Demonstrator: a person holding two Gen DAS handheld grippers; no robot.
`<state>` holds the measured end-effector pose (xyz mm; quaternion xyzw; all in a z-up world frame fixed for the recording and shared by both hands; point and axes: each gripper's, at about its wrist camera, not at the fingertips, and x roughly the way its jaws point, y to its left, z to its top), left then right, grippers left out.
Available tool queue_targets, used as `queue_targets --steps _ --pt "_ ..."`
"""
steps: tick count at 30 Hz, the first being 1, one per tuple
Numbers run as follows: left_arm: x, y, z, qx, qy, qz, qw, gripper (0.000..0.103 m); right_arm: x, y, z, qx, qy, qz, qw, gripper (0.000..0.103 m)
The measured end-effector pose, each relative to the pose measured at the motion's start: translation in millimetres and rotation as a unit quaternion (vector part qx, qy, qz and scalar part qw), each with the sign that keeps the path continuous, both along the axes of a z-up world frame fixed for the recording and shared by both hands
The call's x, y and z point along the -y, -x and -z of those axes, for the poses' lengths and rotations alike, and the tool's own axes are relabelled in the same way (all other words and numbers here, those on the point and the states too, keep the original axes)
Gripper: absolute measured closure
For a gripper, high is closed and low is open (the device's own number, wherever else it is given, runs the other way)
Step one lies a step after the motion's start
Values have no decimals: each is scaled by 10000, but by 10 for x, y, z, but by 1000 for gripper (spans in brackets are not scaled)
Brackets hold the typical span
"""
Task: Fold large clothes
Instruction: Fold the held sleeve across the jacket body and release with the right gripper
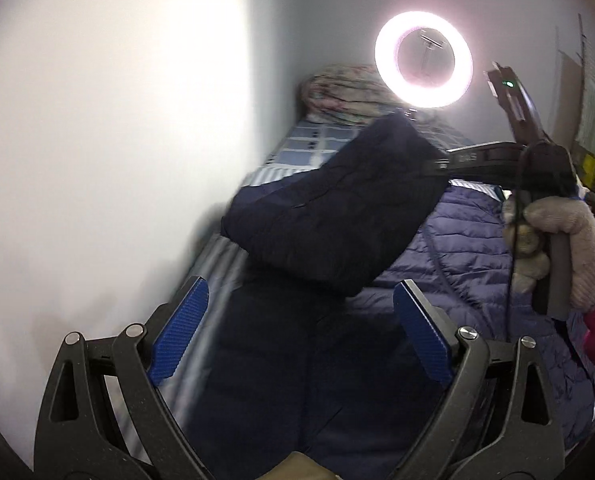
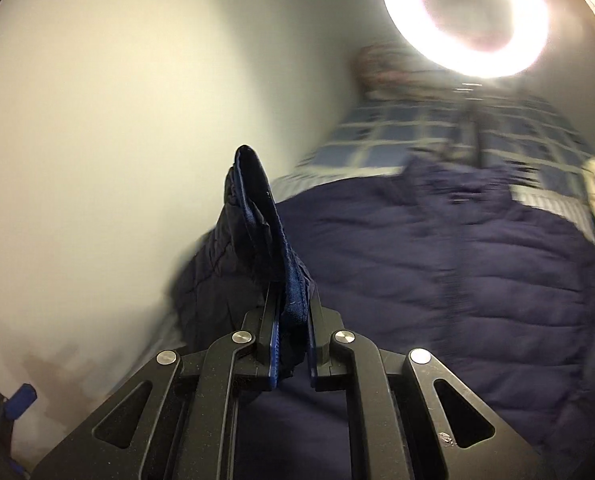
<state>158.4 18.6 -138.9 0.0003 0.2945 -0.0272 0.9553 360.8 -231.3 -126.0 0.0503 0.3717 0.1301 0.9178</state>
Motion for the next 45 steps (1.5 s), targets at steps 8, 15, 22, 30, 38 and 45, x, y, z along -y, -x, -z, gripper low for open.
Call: queue_targets --steps 8,15,22,30,38,45 --pt "289 -145 279 -270 124 419 9987 7 940 31 204 39 405 1194 9920 94" --pt "335 -92 156 -61 5 388 9992 7 1380 -117 549 -310 484 2018 9778 94" --pt "469 -105 138 -14 -138 437 9989 7 1583 -230 988 -1114 336 2280 9667 94" --pt "448 -12 -26 148 -107 400 9990 7 1554 -293 1050 -1365 615 2151 9650 91" --pt "648 148 -217 443 -143 873 9951 7 1508 411 179 -627 649 1662 9819 84" --pt "1099 467 -338 723 -636 1433 9850 7 1675 1577 -608 -26 776 1644 9833 72"
